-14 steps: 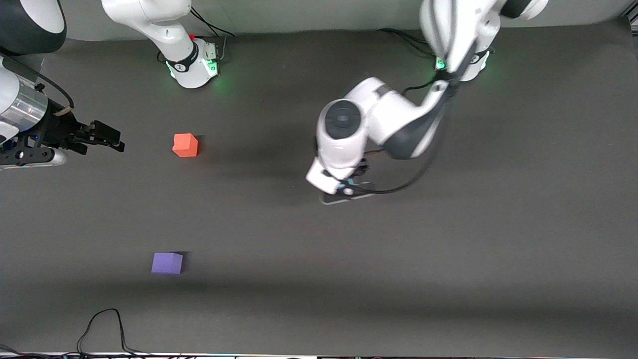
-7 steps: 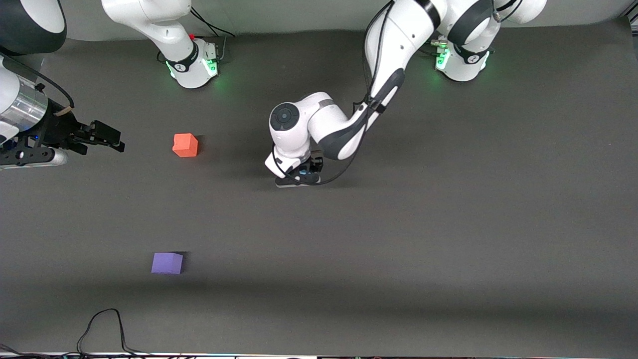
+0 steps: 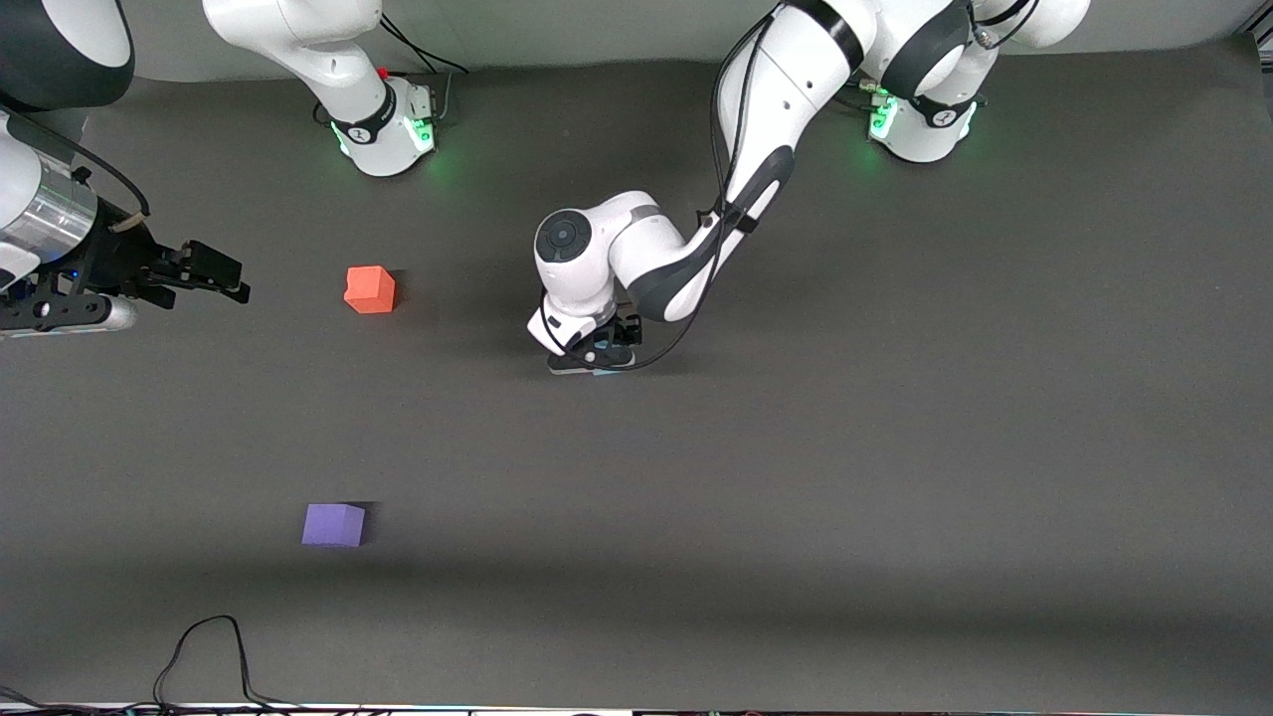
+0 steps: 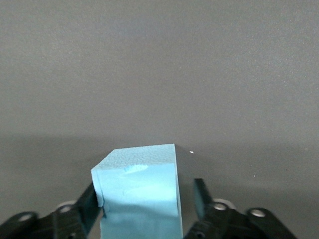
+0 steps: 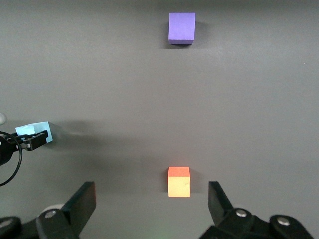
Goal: Place blue block between orange and purple blocks
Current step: 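Carry the light-blue block with the left gripper toward the table middle, then set down the light-blue block, open and withdraw the left gripper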
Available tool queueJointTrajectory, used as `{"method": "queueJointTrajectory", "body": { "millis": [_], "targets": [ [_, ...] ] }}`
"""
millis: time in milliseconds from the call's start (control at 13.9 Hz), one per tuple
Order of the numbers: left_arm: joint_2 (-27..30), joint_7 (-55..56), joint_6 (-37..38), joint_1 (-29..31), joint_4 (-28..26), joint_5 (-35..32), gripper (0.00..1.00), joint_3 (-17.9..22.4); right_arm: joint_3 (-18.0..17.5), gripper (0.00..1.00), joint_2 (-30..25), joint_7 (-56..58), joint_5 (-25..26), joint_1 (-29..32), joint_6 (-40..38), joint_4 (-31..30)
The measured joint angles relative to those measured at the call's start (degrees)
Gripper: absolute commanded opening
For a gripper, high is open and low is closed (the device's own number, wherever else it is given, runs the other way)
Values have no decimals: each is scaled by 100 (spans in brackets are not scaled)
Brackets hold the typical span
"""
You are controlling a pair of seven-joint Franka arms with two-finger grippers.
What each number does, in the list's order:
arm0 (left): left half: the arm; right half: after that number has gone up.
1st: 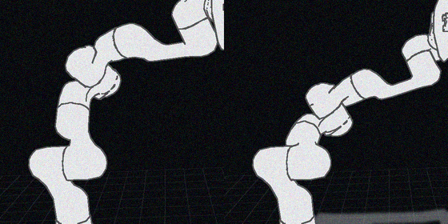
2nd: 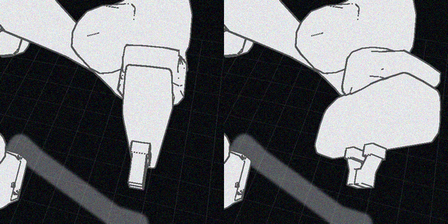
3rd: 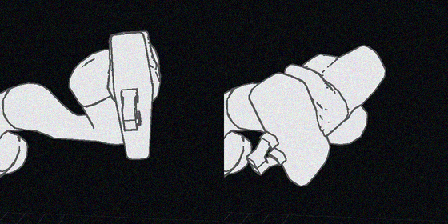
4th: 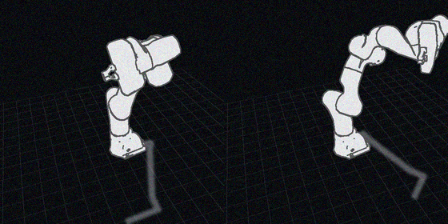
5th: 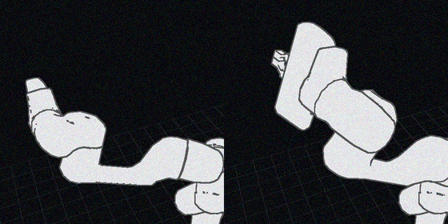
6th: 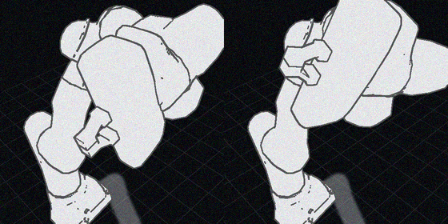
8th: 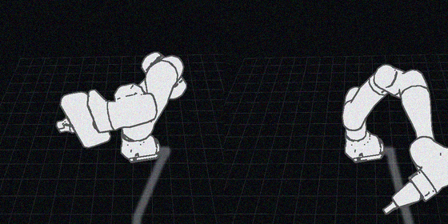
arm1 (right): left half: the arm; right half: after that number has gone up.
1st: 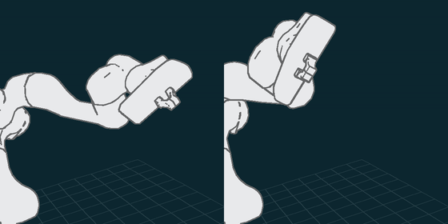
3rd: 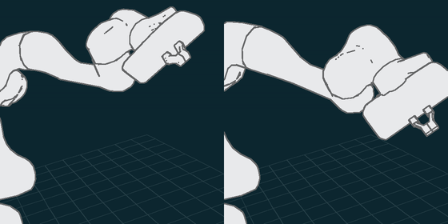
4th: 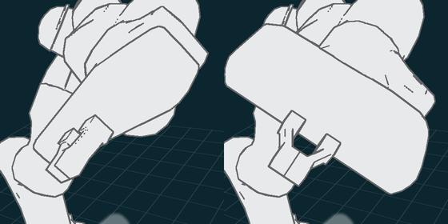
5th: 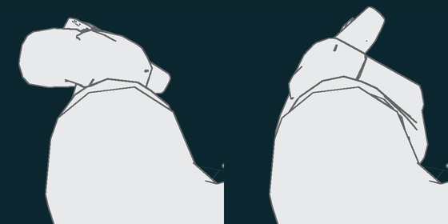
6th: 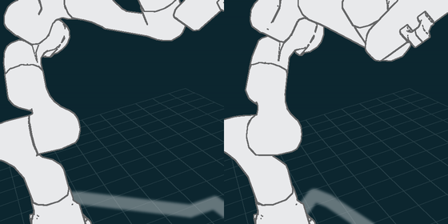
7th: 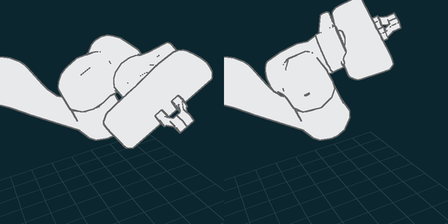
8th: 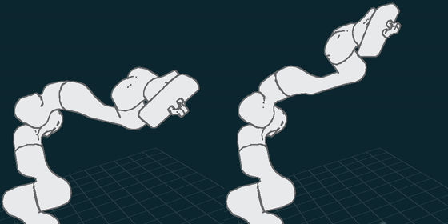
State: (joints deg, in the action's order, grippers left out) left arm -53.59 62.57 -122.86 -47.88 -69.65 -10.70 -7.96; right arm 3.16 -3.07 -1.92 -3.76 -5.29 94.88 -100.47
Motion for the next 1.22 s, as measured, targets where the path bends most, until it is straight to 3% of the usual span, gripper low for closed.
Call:
{"method": "queueJointTrajectory", "body": {
  "millis": [215,430,789,1004,1219],
  "targets": [
    [55,16,82,29,174,0,100,12,59,100,-1,171,5,7,-15,1],
    [437,0,674,377,360,90,100,-11,168,100,-6,261,5,14,-17,4],
    [1941,-1785,2319,2180,303,1342,100,-147,113,100,-34,266,1,-30,-36,9],
    [2723,-3057,3266,3317,-37,1547,100,-170,-16,100,-42,183,-69,-186,-37,81],
    [3205,-4432,3922,4257,-330,1543,100,-159,-55,100,-39,-556,-165,-860,-37,209]
  ]
}}
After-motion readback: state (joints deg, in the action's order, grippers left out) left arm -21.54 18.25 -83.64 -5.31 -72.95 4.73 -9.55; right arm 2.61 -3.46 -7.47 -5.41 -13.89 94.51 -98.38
